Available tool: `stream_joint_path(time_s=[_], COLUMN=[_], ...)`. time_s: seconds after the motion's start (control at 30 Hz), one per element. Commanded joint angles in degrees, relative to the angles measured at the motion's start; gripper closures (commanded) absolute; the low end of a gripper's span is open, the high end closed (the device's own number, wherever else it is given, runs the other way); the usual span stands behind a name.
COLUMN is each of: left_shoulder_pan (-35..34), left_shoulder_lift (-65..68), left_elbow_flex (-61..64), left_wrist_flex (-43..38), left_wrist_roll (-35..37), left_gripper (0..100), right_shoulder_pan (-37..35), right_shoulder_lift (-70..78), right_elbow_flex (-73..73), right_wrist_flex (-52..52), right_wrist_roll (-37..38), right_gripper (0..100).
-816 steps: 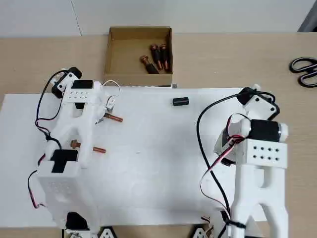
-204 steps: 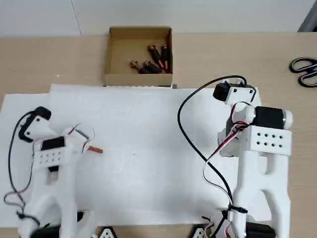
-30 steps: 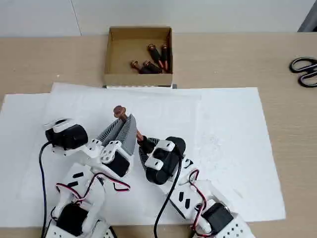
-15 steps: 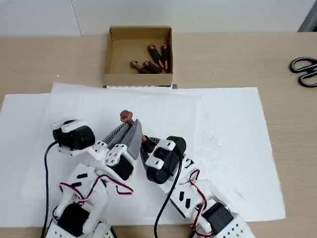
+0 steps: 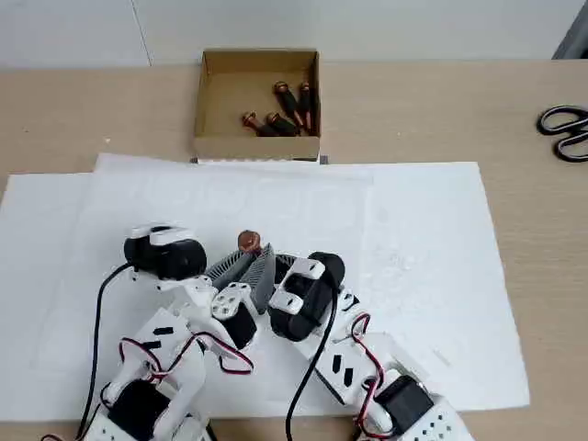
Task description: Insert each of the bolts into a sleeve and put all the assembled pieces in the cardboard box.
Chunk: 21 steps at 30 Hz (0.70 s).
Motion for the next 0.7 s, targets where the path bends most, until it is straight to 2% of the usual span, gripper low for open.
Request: stream_joint_path(time_s=[0.0,0.17,0.43,0.67], left_shoulder_pan=[2.8,2.7,2.6,2.5], left_shoulder_lift=[0.3,0.3,0.2,0.2], left_elbow_flex=[2.6,4.0,4.0,3.7], left_wrist_flex=[5.0,8.4,5.0,5.2], left_wrist_roll=[-2.9,-4.0,-4.0,-4.0], left_gripper=[99,99,98,76], right_shoulder_pan=[-0.1,-0.1,-0.1,-0.1], right_shoulder_lift=[-1.2,-1.2,-1.2,-1.2], right_elbow_flex=[-6.2,-6.7,-6.7,-6.2], right_wrist_flex=[-1.9,-1.5,-1.5,-1.5], right_wrist_roll=[0.2,0.3,0.3,0.3], right_gripper=[99.5,99.5,99.5,99.5])
